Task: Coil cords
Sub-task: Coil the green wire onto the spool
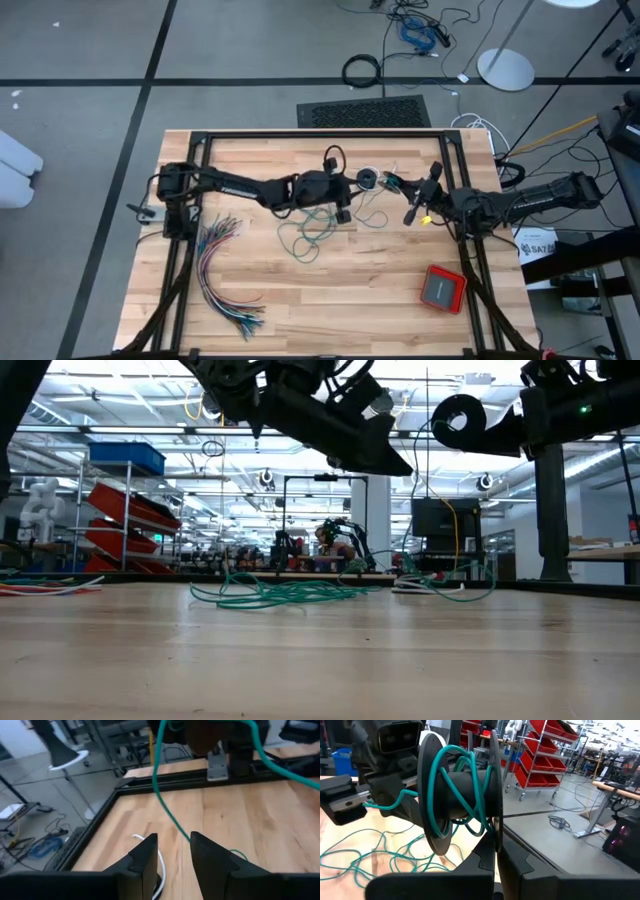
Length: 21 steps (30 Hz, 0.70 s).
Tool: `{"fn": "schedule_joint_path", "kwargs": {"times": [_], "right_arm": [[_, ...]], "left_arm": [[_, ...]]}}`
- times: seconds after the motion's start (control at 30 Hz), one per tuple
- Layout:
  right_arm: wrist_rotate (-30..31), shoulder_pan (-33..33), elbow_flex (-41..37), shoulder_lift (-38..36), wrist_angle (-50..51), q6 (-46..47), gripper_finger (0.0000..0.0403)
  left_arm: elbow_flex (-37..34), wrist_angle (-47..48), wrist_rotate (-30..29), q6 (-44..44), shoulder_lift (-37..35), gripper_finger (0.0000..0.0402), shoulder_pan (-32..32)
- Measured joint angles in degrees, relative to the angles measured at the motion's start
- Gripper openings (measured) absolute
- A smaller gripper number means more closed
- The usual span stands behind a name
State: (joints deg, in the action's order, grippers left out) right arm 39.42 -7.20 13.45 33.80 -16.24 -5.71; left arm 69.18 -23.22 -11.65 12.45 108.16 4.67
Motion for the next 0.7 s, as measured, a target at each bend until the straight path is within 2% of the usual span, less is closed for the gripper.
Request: {"fn": "schedule_joint_path", "kwargs": {"times": [0.13, 0.3, 0.5, 0.7], "right_arm": [[0.05, 0.00, 0.00, 0.00, -2.27, -1.12, 0.0000], [0.07, 0.07, 0.02, 0.22, -4.19, -1.59, 0.0000], [1.03, 0.09, 0.04, 1.20, -5.10, -1.00, 0.0000], [1.07, 0.09, 0.04, 3.26, -7.69, -0.52, 0.0000]], "left_arm": [[-2.39, -4.29, -6.97, -0.69, 0.79, 0.0122, -1.69], [-3.27, -11.84, -5.63, -4.57, 3.61, 0.0122, -2.57], [-3.33, -18.86, -8.04, -4.61, 5.97, 0.0122, -3.26], [-3.24, -19.92, -7.91, -4.95, 5.88, 0.0122, -1.68]]}}
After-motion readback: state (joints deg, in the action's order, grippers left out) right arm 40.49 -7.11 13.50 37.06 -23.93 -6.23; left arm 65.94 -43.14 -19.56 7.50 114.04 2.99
